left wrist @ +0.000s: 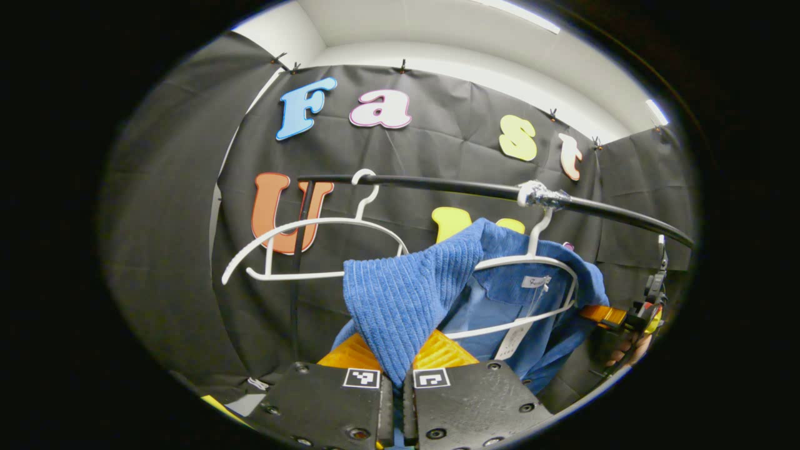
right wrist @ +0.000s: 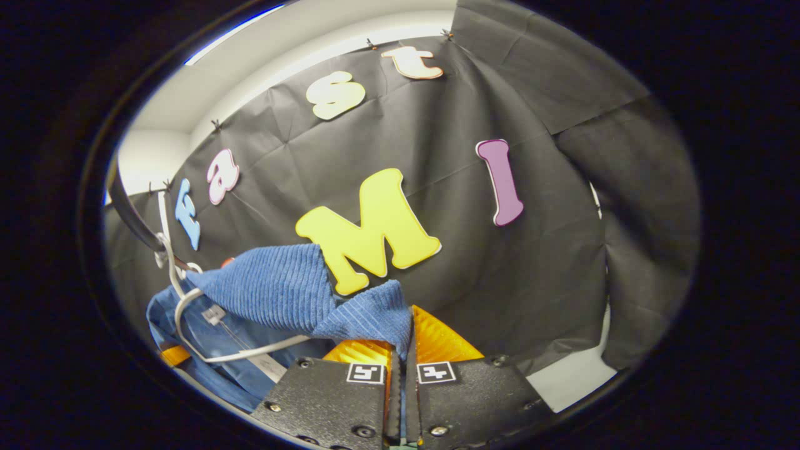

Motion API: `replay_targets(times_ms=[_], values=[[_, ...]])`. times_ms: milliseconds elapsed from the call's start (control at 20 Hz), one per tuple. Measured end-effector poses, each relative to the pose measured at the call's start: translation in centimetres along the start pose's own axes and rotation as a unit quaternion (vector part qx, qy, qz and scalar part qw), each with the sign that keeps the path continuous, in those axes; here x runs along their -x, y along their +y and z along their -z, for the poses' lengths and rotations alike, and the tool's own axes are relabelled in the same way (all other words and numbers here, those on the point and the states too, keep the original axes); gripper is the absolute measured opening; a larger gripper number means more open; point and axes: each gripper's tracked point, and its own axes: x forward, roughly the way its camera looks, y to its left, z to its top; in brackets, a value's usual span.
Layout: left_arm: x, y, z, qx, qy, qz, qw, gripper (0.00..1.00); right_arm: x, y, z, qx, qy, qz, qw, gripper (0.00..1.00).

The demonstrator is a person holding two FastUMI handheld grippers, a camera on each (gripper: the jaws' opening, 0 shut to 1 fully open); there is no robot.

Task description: Grasp the clothes on the hanger with both hands and then place them into the laundry hamper below.

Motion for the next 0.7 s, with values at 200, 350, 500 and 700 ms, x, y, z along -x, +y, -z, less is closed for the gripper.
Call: replay_targets(times_ms=[200,350,500,700], values=[[-0.2,0.6,-1.6,-0.003,0.003,0.012,1.0,0.06,-0.3,-0.2,-2.2,-0.003,-0.009,-0.008,1.0,0.05],[-1.0,0.6,-1.5,-0.01,0.03,0.034,0.999,0.1,-1.1,0.3,-3.7,0.003,-0.009,-0.015,1.0,0.04],[-1.0,1.7,-2.5,-0.021,0.031,0.041,0.998,0.06,-1.8,0.4,-3.9,0.006,0.005,-0.026,1.0,0.04],[-1.5,2.6,-3.1,-0.013,0.045,0.057,0.997,0.06,-2.8,0.8,-3.8,-0.004,0.022,-0.043,0.999,0.05]])
